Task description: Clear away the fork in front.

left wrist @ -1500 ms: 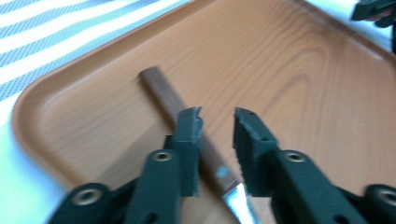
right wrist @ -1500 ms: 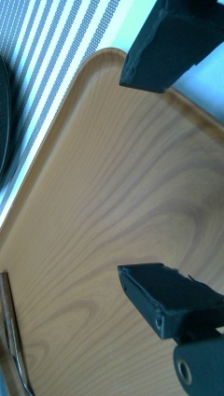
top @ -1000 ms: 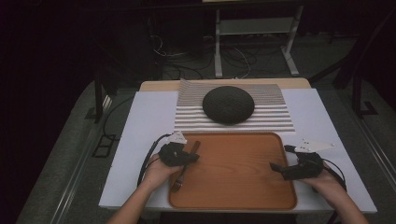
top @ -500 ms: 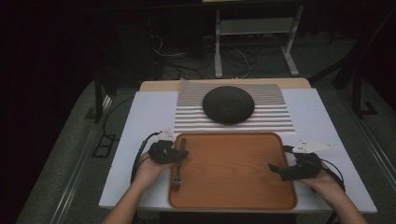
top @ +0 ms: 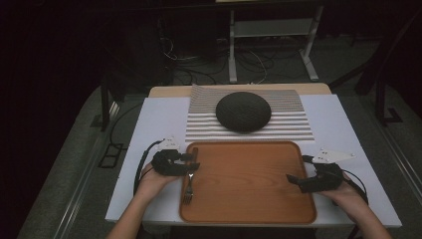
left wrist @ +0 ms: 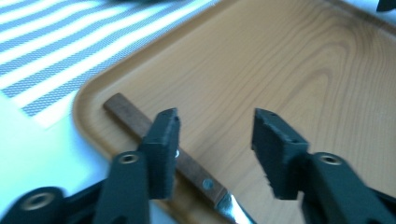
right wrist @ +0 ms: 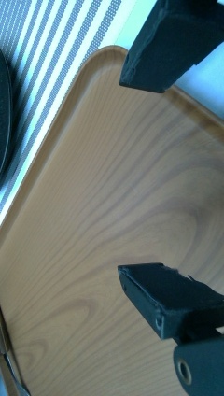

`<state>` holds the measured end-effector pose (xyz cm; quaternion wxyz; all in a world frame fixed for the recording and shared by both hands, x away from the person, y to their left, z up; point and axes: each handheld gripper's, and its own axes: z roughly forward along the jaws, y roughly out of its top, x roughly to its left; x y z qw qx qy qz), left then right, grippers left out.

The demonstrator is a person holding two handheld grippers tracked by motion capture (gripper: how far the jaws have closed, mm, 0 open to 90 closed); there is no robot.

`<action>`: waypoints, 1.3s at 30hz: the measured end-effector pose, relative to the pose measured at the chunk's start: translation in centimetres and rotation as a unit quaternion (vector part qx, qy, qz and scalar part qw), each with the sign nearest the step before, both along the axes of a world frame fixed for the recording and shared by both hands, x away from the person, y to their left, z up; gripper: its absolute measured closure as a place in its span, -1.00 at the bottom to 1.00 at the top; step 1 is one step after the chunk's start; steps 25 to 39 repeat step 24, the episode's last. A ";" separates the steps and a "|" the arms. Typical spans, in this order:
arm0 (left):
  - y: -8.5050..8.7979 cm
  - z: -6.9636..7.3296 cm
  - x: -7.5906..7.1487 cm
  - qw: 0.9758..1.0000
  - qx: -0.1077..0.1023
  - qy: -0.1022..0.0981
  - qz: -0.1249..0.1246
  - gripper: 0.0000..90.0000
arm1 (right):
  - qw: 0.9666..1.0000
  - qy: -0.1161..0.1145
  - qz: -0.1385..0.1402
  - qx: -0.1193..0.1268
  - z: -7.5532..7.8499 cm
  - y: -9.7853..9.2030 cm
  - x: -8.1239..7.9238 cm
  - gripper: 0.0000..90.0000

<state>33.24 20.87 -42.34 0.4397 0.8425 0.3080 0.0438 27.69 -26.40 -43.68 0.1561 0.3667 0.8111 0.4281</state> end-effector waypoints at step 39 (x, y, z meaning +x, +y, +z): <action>1.0 0.1 -2.1 1.000 0.012 -0.024 0.009 -1.00 | 1.000 -0.005 0.002 0.004 0.2 -0.1 -0.2 -0.81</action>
